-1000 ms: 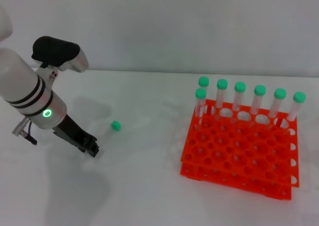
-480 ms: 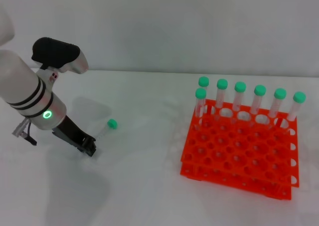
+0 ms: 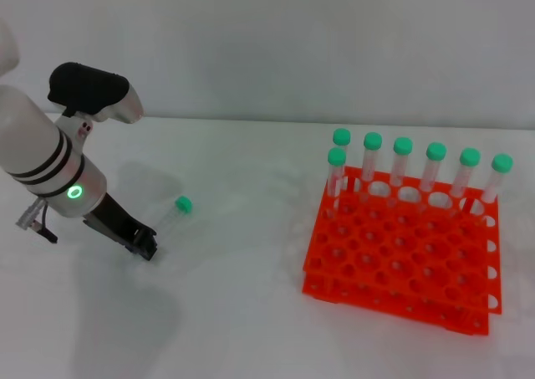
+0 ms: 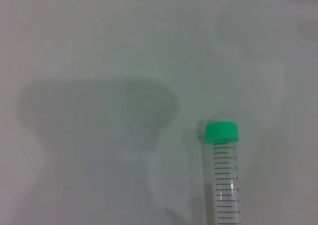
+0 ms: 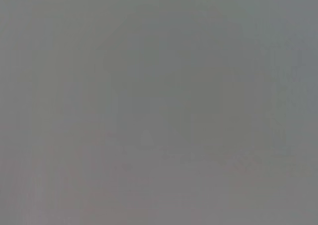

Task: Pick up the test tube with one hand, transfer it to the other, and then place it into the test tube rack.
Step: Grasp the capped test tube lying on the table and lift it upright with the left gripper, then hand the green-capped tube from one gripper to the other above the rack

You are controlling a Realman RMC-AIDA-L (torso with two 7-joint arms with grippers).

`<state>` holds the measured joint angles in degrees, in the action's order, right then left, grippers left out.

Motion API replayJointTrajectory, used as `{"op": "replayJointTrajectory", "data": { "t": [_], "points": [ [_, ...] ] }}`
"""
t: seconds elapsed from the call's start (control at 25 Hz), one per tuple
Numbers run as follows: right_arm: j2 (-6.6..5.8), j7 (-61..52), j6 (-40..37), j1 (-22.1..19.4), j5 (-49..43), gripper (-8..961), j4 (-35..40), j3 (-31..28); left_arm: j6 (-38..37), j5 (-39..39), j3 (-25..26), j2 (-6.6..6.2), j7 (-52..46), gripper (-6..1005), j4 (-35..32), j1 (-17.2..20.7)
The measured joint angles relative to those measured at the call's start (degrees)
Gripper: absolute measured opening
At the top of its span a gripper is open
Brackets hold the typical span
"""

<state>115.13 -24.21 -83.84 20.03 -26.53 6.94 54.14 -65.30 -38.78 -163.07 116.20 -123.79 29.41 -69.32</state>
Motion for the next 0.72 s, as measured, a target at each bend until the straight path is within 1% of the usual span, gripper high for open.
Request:
{"op": "replayJointTrajectory", "data": {
  "t": [0.28, 0.52, 0.64, 0.72],
  "points": [
    [0.00, -0.1, 0.0, 0.0, 0.0, 621, 0.0, 0.0, 0.2, 2.5, 0.0, -0.37, 1.1, 197, 0.5, 0.0],
    [0.00, -0.6, -0.5, 0.0, -0.2, 620, 0.5, 0.3, -2.2, 7.5, 0.0, -1.43, 3.5, 205, 0.6, 0.0],
    [-0.22, -2.3, -0.6, -0.2, -0.3, 620, 1.7, 2.9, -6.0, 12.4, 0.0, -1.99, 6.8, 209, 0.7, 0.5],
    [-0.92, -4.3, -0.6, -1.0, -0.7, 620, 4.0, 7.0, -9.7, 17.1, 0.0, -2.40, 10.3, 211, 1.0, 1.2]
  ]
}}
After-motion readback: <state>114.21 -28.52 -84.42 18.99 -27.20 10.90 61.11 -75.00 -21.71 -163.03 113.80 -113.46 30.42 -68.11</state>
